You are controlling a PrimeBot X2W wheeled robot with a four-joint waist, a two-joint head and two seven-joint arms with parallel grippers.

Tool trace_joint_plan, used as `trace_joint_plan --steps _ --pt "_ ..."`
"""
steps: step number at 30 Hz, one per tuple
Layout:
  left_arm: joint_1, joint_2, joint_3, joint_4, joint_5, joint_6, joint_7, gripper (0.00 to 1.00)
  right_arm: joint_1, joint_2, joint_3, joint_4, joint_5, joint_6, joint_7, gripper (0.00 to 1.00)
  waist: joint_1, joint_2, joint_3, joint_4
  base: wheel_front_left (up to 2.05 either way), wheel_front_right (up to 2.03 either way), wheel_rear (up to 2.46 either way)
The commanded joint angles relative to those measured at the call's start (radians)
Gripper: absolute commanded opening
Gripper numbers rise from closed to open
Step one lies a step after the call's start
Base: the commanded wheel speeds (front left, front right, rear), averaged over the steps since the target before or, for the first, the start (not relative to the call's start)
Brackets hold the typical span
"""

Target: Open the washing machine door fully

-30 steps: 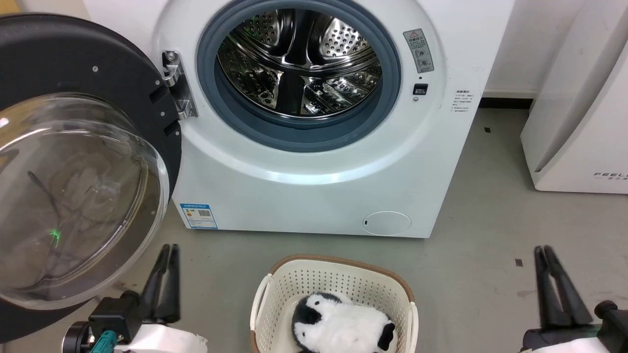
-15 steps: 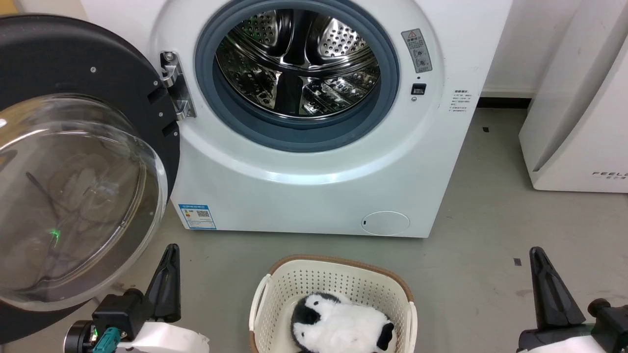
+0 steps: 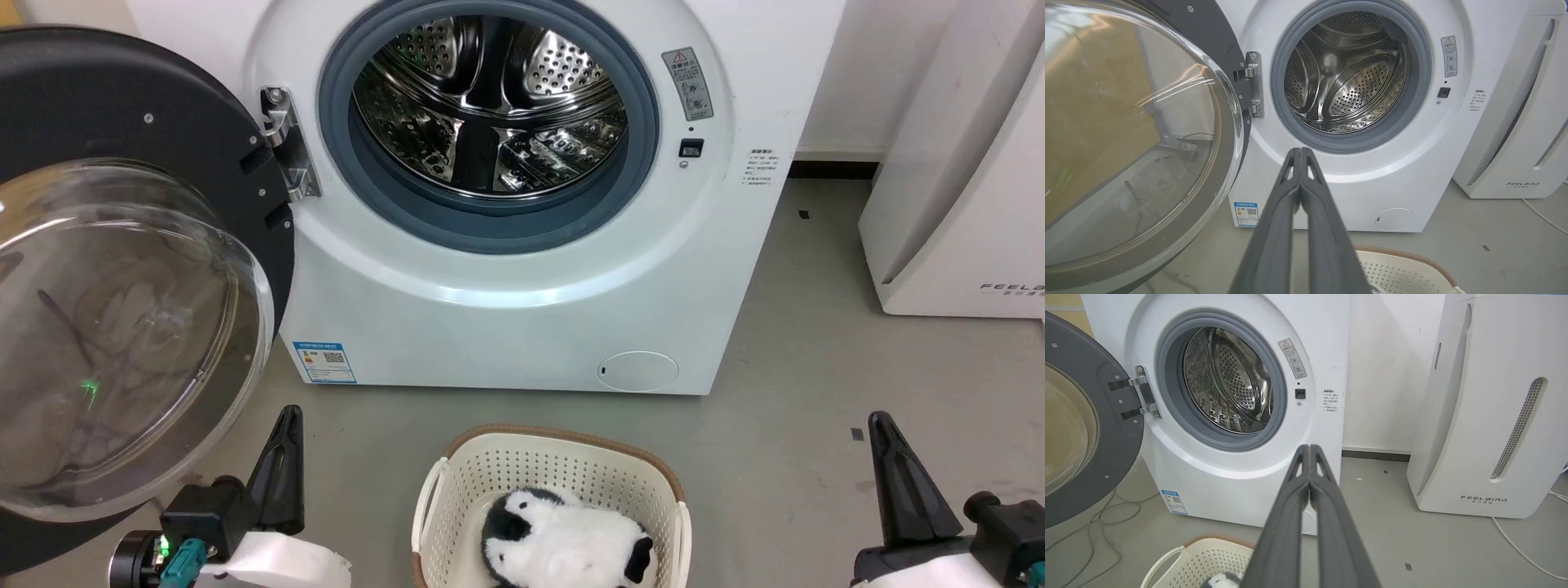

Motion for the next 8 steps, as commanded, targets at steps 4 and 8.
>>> trace_joint_plan --steps 4,8 --pt "0.000 0.000 -0.006 -0.010 0.013 0.007 0.014 0.00 -0.017 0.001 0.006 0.003 -0.011 0.000 0.014 0.00 0.0000 0.0000 0.000 -0.002 0.00 0.00 0.00" --pt "0.000 0.000 -0.009 -0.014 0.016 0.011 0.022 0.00 -0.020 0.001 0.010 0.004 -0.014 0.000 0.022 0.00 0.0000 0.0000 0.000 -0.004 0.00 0.00 0.00"
